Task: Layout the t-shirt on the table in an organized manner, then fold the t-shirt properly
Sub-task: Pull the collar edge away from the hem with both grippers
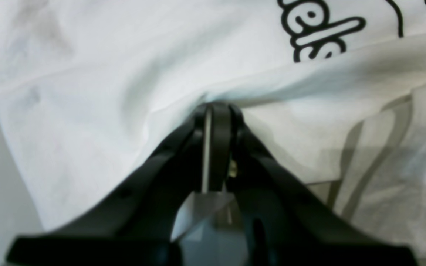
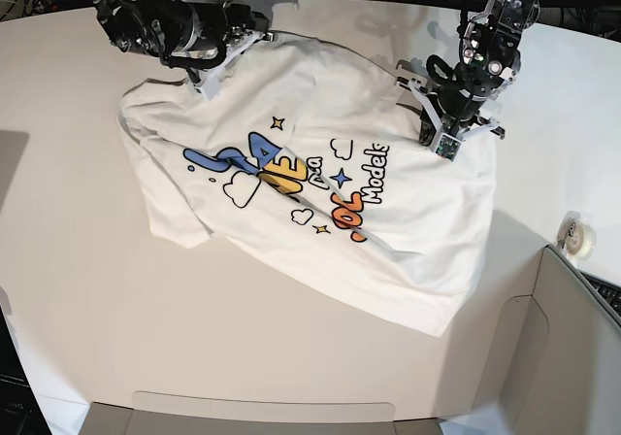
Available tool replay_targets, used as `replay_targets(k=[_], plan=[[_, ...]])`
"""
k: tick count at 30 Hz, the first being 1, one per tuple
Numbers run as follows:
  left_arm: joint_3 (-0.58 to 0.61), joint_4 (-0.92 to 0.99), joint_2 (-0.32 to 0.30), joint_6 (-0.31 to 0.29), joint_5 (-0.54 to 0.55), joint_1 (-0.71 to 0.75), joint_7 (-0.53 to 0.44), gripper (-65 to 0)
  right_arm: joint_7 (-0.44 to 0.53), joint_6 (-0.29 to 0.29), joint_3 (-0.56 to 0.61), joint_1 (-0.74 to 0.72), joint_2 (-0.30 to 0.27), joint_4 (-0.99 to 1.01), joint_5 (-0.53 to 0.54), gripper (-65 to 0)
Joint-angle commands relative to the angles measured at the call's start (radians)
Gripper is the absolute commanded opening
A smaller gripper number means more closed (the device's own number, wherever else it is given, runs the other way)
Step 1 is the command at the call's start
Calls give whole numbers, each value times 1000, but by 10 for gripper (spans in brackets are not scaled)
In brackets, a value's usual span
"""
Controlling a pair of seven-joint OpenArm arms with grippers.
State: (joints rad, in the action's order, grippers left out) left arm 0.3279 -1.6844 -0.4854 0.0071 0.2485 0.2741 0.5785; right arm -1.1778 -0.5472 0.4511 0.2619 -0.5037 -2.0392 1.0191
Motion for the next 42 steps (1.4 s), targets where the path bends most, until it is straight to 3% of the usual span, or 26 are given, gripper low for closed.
replay_targets(k=[1,9,18,23,27,32,37,42], plan=[[3,22,-14,6,-19,17,122,-622,-6,-1,-5,-6,-29,-13,13,-650],[-2,22,-16,6,-19,15,116,-622,-4,-1,-7,-6,-123,25,-10,-650],[-2,19,-16,6,-19,15,116,-622,-4,-1,-15,64,-151,74,-286,-650],[0,17,-16,6,-19,15,119,-622,-6,-1,-107,144,-149,71,-406,-650],[3,17,-16,6,-19,17,119,-622,-6,0,-248,227,-151,8,-458,-650],[3,-3,-12,6,-19,17,123,-622,14,0,-374,276,-143,-22,-426,-650],[3,-19,-11,6,-19,17,125,-622,123,-1,-298,239,-135,-24,-388,-650],[-2,-19,-12,6,-19,18,125,-622,126,-4,-193,142,-60,-25,-388,-650]])
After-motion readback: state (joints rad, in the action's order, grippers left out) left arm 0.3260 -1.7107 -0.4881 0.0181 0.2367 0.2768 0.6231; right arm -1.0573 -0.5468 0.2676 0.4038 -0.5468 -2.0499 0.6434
